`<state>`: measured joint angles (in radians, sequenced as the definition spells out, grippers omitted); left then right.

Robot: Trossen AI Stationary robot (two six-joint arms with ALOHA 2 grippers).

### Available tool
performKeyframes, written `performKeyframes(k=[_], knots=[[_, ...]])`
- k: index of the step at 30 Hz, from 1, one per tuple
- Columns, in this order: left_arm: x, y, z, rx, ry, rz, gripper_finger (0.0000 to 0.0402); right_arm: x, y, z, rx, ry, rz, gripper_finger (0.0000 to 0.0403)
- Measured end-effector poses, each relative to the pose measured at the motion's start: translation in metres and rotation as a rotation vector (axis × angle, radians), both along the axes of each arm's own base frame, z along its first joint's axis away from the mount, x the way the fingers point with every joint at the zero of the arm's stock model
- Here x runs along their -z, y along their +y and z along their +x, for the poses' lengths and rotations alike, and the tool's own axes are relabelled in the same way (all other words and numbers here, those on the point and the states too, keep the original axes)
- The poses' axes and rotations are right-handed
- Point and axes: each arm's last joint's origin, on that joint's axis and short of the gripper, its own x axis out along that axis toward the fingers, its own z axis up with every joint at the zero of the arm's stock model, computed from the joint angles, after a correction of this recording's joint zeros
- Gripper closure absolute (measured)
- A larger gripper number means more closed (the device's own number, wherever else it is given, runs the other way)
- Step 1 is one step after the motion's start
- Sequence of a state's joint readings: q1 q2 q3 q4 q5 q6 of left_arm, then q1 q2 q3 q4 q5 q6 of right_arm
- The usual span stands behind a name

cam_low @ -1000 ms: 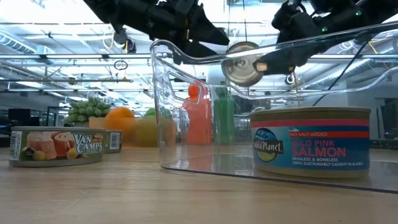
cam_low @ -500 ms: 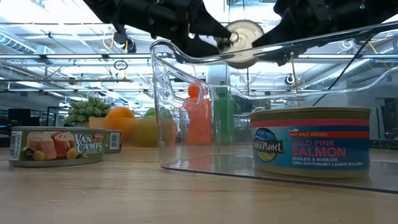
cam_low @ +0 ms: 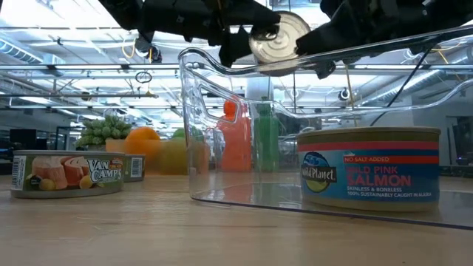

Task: Pick & Place Food Item
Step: Stack the blue pink tuna can on top of the blue pink tuna can in the bottom transparent bin

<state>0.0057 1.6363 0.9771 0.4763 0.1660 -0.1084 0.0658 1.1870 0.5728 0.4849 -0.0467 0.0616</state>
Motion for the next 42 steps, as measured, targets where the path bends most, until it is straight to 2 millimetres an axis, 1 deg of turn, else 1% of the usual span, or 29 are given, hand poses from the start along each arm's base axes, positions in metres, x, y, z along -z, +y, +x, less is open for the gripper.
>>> performKeyframes(k=[3, 4, 9, 14, 18, 20, 21, 22, 25, 26, 29, 31, 34, 36, 39, 42], knots=[[0.002, -0.004, 0.0, 0.033, 0.019, -0.003, 0.0195, -0.001, 0.0, 0.0, 0.005, -0.002, 0.003, 0.0182], [0.003, -0.004, -0.001, 0.04, 0.026, -0.01, 0.0201, 0.0, 0.0, 0.0, 0.006, 0.005, 0.008, 0.0178], [0.005, -0.004, -0.001, 0.05, 0.061, -0.059, 0.02, -0.004, -0.001, -0.003, 0.019, -0.007, 0.019, 0.0174], [0.005, -0.007, -0.002, 0.145, 0.078, -0.125, 0.02, -0.01, 0.0, -0.009, 0.008, -0.007, 0.028, 0.0184], [-0.002, -0.011, -0.003, 0.218, 0.077, -0.235, 0.02, -0.018, -0.002, -0.018, 0.004, -0.014, 0.022, 0.0182], [0.0, -0.014, -0.003, 0.215, 0.111, -0.293, 0.02, -0.021, -0.002, -0.021, 0.004, -0.023, 0.017, 0.0176], [0.004, -0.018, -0.003, 0.232, 0.144, -0.333, 0.02, -0.022, -0.002, -0.023, 0.001, -0.028, 0.003, 0.0174], [0.01, -0.025, -0.003, 0.303, 0.191, -0.374, 0.02, -0.024, -0.004, -0.025, 0.029, -0.032, -0.011, 0.0171], [0.028, -0.053, -0.004, 0.456, 0.318, -0.441, 0.02, -0.028, -0.007, -0.029, 0.078, -0.053, -0.035, 0.0167], [0.029, -0.059, -0.003, 0.475, 0.316, -0.438, 0.02, -0.029, -0.007, -0.031, 0.088, -0.047, -0.048, 0.0167], [0.022, -0.07, 0.007, 0.464, 0.259, -0.411, 0.02, -0.033, -0.011, -0.037, 0.169, -0.051, -0.071, 0.0168], [0.021, -0.078, 0.014, 0.469, 0.263, -0.418, 0.02, -0.033, -0.013, -0.04, 0.211, -0.037, -0.076, 0.0171], [0.027, -0.087, 0.025, 0.491, 0.317, -0.417, 0.02, -0.034, -0.011, -0.04, 0.186, -0.046, -0.055, 0.0178], [0.03, -0.089, 0.036, 0.474, 0.325, -0.397, 0.02, -0.034, -0.011, -0.04, 0.188, -0.052, -0.05, 0.0182], [0.042, -0.093, 0.054, 0.482, 0.366, -0.397, 0.02, -0.033, -0.011, -0.04, 0.191, -0.042, -0.05, 0.0187], [0.055, -0.094, 0.067, 0.528, 0.426, -0.412, 0.02, -0.034, -0.011, -0.04, 0.186, -0.05, -0.048, 0.019]])
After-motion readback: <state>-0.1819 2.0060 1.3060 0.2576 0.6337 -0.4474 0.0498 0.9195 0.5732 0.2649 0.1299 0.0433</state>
